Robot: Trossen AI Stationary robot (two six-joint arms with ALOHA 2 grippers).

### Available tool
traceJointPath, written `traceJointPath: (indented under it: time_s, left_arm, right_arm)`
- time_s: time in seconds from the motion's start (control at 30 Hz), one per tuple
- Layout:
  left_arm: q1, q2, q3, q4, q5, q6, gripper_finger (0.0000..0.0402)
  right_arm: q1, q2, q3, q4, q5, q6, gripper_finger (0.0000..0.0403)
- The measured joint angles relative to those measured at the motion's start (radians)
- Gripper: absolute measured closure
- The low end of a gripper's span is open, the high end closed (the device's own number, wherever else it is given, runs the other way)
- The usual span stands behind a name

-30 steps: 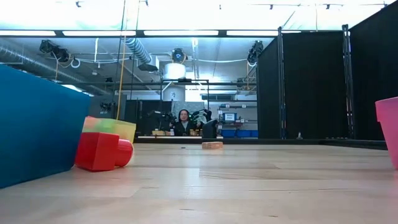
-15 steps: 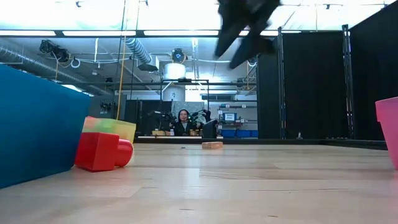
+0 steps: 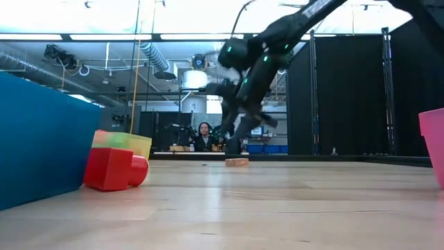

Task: Sort blocks by size
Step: Put the wooden game piece into the red bin

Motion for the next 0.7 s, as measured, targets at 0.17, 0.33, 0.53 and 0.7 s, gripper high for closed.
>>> traceJointPath:
  time_s: [0.17,0.33,0.53,0.7]
  left_arm:
    - [0.000,0.000,0.000,0.000,-0.001,0.000,0.0399]
    - [0.000,0.000,0.000,0.000,-0.001,0.000,0.0399]
    - [0.000,0.000,0.000,0.000,-0.002,0.001,0.0399]
    - [0.000,0.000,0.000,0.000,-0.002,0.002,0.0399]
  right_arm:
    - [0.006,0.118,0.056,-0.060,-0.007,-0.029,0.0280]
    - [0.015,0.168,0.116,-0.089,-0.022,-0.047,0.0317]
    - [0.056,0.118,0.136,-0.366,0.013,0.019,0.0349]
    - [0.133,0.021,0.145,-0.646,0.078,0.044,0.0367]
